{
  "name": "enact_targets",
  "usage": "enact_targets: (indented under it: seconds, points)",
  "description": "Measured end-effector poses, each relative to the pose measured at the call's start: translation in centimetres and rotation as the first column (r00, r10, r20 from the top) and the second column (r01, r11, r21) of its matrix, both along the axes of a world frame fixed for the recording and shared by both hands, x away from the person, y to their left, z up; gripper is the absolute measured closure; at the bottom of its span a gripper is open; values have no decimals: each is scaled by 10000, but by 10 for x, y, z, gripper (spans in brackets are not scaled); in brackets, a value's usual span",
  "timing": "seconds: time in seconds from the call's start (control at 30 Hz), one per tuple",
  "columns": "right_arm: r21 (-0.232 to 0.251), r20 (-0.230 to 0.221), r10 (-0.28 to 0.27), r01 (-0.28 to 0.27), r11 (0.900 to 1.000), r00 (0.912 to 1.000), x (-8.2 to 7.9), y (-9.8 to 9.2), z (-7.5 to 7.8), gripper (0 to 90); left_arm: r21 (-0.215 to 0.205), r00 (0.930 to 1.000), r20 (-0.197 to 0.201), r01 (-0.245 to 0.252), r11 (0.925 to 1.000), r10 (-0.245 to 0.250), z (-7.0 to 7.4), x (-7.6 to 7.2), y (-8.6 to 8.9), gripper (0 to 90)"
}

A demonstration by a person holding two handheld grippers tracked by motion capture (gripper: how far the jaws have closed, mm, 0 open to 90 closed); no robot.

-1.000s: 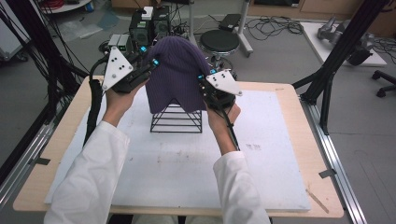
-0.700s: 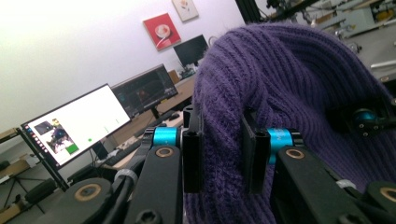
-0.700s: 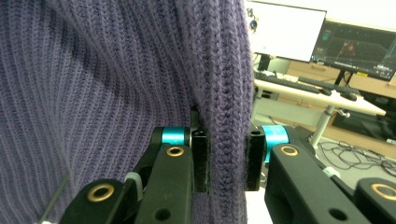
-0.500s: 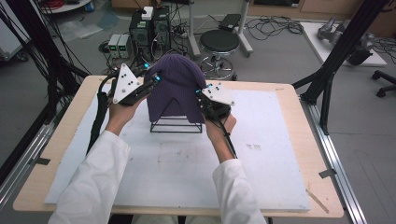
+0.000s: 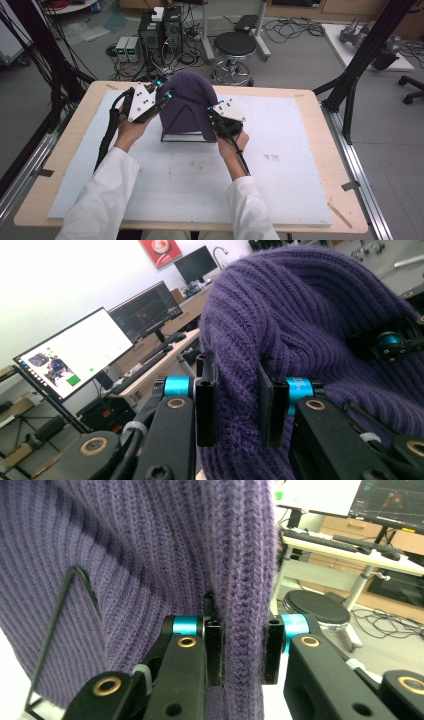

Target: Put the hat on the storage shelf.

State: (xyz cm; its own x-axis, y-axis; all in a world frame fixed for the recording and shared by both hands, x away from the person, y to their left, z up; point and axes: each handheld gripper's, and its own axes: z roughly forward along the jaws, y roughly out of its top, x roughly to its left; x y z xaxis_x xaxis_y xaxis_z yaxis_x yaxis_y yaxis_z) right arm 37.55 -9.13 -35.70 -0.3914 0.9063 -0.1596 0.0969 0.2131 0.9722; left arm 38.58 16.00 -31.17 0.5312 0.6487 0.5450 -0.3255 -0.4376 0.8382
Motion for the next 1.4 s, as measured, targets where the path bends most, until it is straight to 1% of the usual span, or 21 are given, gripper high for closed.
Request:
enact_targets:
  seconds: [0.1,0.23,0.27,0.33,0.37,0.5,0.63,0.77,0.83,0.93,0.97,1.0,1.07,1.1,1.13,1.2,1.3,1.4]
  points:
    - [-236,26,-120,121,9996,9999,1,1,-5,787,209,10000,-21,-1,9998,2,-4,0,-1,746]
    - [-360,-61,-146,143,9993,9999,3,0,-11,787,381,9999,-91,-43,9993,46,-11,1,-2,749]
    - [-378,-86,-184,180,9991,9998,3,0,-12,787,365,9999,-91,-49,9993,53,-13,1,-2,751]
    - [-435,-76,-190,187,9989,9998,2,0,-13,787,499,9998,-199,-59,9987,69,-16,1,-1,753]
    - [-453,-89,-195,191,9988,9998,2,-1,-14,785,562,9998,-190,-68,9984,79,-17,1,-1,753]
    - [-497,-182,-59,50,9987,9998,2,-2,-17,770,504,9994,-314,-122,9987,138,-23,1,3,754]
    - [-803,-117,32,-41,9968,9999,2,2,-18,766,554,9991,-356,-196,9983,216,-26,0,9,755]
    - [-1050,-15,65,-66,9945,10000,1,5,-19,741,625,9991,-352,-207,9978,229,-25,0,13,756]
    - [-1031,24,1,2,9947,10000,1,6,-19,726,680,9993,-302,-216,9975,237,-25,-1,14,756]
    - [-904,120,59,-48,9959,9999,0,4,-17,718,552,9994,-248,-211,9983,224,-24,-1,14,755]
    - [-895,130,67,-55,9960,9999,-1,4,-17,717,570,9995,-214,-218,9981,230,-23,-1,15,755]
    - [-876,174,75,-60,9961,9998,-1,4,-16,717,486,9995,-238,-204,9986,216,-23,-1,15,754]
    - [-763,203,134,-118,9970,9997,-2,4,-15,718,471,9997,-152,-186,9987,194,-21,-2,17,753]
    - [-744,212,160,-144,9971,9996,-2,4,-15,718,403,9997,-180,-131,9991,139,-20,-2,17,753]
    - [-690,242,198,-181,9975,9995,-2,5,-15,719,417,9998,-166,-130,9990,137,-18,-2,17,752]
    - [-732,284,256,-235,9970,9993,-2,5,-15,718,527,9999,-79,-112,9985,116,-14,-3,18,750]
    - [-683,254,232,-214,9974,9994,-1,6,-17,679,704,9999,-18,-101,9975,103,-12,-5,17,741]
    - [-549,209,256,-245,9982,9995,-1,4,-15,639,594,9997,-162,-177,9981,187,-13,-4,18,708]
